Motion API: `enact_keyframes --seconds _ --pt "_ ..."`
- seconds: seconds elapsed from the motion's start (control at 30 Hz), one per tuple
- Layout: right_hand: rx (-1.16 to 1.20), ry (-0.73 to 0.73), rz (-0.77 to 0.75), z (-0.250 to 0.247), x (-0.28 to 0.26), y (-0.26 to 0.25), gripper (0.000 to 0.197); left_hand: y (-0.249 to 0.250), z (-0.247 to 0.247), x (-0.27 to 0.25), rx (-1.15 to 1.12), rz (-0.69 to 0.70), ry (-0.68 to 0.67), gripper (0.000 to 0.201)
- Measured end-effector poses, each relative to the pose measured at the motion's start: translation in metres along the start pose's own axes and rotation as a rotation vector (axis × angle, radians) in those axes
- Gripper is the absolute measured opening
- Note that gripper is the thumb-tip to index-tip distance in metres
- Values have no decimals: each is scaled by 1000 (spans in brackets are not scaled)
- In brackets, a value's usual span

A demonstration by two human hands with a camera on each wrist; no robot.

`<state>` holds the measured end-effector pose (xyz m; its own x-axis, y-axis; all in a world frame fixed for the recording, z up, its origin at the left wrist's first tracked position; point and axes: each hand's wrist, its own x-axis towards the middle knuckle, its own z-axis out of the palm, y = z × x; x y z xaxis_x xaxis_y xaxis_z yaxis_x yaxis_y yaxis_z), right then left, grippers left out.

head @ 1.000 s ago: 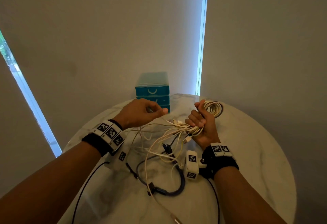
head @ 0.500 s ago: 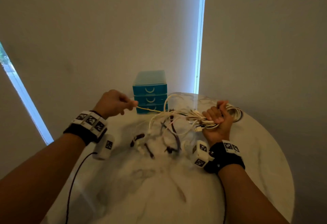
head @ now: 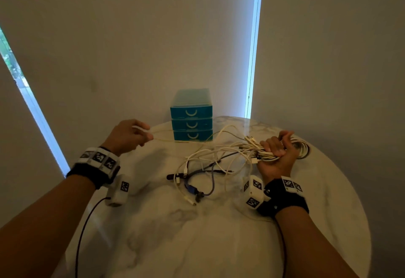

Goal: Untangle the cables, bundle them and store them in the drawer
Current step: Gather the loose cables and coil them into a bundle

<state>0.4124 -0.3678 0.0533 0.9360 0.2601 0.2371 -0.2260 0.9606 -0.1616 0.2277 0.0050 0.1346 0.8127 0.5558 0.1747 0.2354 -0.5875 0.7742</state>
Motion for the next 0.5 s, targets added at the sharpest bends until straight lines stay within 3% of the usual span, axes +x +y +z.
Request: enact_keyframes --seconds 0.1,0.17,0.23,0.3,0.4,0.5 --pt "-74 25 32 12 -5 11 22 2 21 1 329 -69 -96 41" --pt "-118 40 56 19 -6 17 25 29 41 -8 390 74 -50 56" --pt "-147 40 76 23 -7 22 26 69 62 -31 178 270 -24 68" --pt "-175 27 95 26 -8 26 26 112 84 -56 104 414 -167 90" --pt "-197 -31 131 33 -11 28 30 152 124 -77 344 544 -441 126" --pt "-200 -122 140 44 -13 20 33 149 153 -68 473 508 -604 149"
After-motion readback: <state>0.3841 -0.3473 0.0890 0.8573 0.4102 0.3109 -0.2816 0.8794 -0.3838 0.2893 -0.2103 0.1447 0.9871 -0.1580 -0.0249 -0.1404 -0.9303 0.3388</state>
